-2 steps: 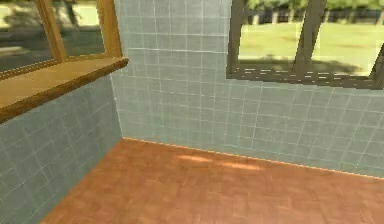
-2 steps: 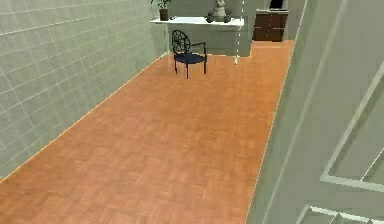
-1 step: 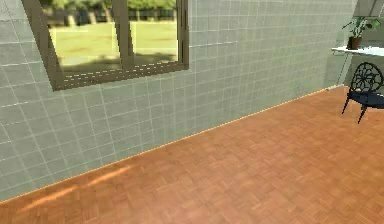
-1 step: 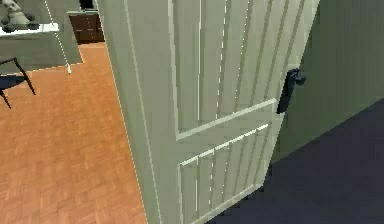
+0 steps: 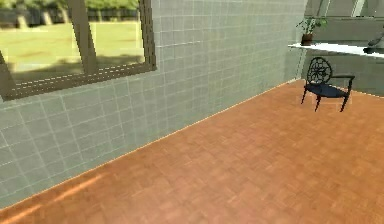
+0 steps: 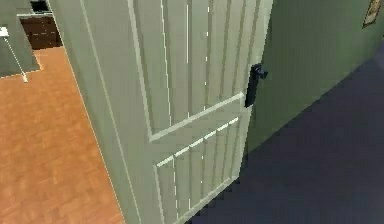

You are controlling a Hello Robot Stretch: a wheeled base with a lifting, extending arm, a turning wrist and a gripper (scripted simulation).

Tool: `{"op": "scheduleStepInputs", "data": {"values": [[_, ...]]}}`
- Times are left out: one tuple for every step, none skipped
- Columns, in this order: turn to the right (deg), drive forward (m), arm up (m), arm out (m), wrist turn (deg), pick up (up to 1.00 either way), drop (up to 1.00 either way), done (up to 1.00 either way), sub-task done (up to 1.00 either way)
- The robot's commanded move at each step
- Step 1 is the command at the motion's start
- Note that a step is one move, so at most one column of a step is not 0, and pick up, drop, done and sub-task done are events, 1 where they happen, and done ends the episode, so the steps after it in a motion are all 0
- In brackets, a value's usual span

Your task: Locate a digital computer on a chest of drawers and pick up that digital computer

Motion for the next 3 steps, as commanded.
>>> {"op": "scheduleStepInputs", "data": {"values": [[0.0, 0.45, 0.0, 0.0, 0.0, 0.0, 0.0, 0.0, 0.0], [45.0, 0.0, 0.0, 0.0, 0.0, 0.0, 0.0, 0.0, 0.0], [3.0, 0.0, 0.0, 0.0, 0.0, 0.0, 0.0, 0.0, 0.0]]}}
